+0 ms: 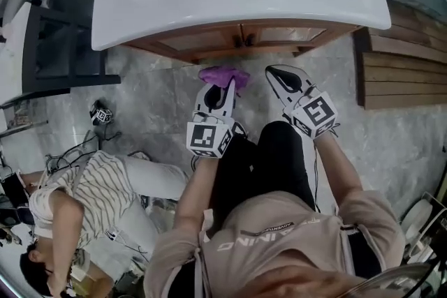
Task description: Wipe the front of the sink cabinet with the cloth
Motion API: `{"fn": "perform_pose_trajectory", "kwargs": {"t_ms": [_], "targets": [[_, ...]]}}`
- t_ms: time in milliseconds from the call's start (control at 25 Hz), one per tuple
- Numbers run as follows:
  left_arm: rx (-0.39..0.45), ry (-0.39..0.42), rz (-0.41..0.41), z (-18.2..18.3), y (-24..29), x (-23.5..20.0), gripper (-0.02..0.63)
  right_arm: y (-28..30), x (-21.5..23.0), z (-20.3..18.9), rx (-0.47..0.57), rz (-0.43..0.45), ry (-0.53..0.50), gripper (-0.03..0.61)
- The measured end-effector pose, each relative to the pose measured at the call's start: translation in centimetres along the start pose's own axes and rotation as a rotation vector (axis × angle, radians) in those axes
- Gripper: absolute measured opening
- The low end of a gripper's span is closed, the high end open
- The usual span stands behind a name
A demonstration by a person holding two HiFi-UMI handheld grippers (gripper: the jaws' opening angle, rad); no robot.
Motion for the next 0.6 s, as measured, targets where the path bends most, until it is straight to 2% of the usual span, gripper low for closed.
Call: {"fn": "perform_pose_trajectory", "kwargs": {"t_ms": [320,600], "targets": [[-0.046,-0.044,0.04,9.5,-4.7,0.9,0.064,-1.5,-3.4,9.9,-0.082,0.018,0.022,0.014],[-0.036,-0.112,0.072,19.7,-8.0,2.9,0.064,-4.7,-6.7,21.3,-0.115,0.063,-0.023,0.014]]}}
Point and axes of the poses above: the fingertips, and each gripper's own axes: y forward along the fingers, x to its right, z out of its top, the point moved 9 cm from there along -y, backward along the fingers, and after that the axes turned 1 degree about -x, right-handed, at the moved point
